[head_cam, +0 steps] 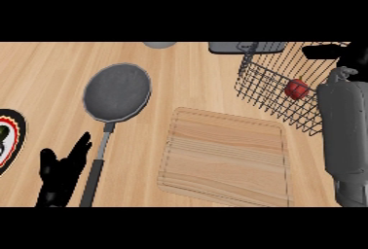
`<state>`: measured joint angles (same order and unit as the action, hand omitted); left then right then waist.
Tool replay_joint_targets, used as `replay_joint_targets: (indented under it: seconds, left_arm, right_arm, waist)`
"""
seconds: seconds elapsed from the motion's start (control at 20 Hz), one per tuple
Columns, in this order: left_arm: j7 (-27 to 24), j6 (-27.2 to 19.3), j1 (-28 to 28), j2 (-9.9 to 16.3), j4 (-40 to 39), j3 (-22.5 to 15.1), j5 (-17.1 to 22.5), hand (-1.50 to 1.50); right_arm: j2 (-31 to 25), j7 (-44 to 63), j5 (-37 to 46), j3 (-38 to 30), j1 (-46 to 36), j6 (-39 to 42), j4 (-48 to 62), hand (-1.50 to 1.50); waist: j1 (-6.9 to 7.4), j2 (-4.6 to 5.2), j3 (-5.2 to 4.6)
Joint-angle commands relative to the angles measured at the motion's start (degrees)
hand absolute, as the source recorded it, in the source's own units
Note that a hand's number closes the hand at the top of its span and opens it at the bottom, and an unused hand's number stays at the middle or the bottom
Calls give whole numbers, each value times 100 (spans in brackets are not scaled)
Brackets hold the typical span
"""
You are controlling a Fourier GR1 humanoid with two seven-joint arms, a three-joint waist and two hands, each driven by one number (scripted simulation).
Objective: Pick the bell pepper from the cutting board and place it in the basket
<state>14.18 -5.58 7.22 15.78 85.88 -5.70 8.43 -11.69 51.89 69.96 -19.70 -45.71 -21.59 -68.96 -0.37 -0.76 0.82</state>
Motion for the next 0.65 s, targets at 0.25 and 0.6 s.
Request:
replay_joint_targets:
  seconds: [0.25,0.6]
  left_arm:
    - [-56,98,133,-63,-549,75,-51,0]
    - [96,115,245,-101,-384,108,-2,0]
  right_arm:
    - [-203,289,-315,-332,423,-9,-1430,-150]
    - [-19,877,-252,-416,1607,877,-3572,-150]
  waist:
    - [-53,59,-85]
    - [-173,18,-87]
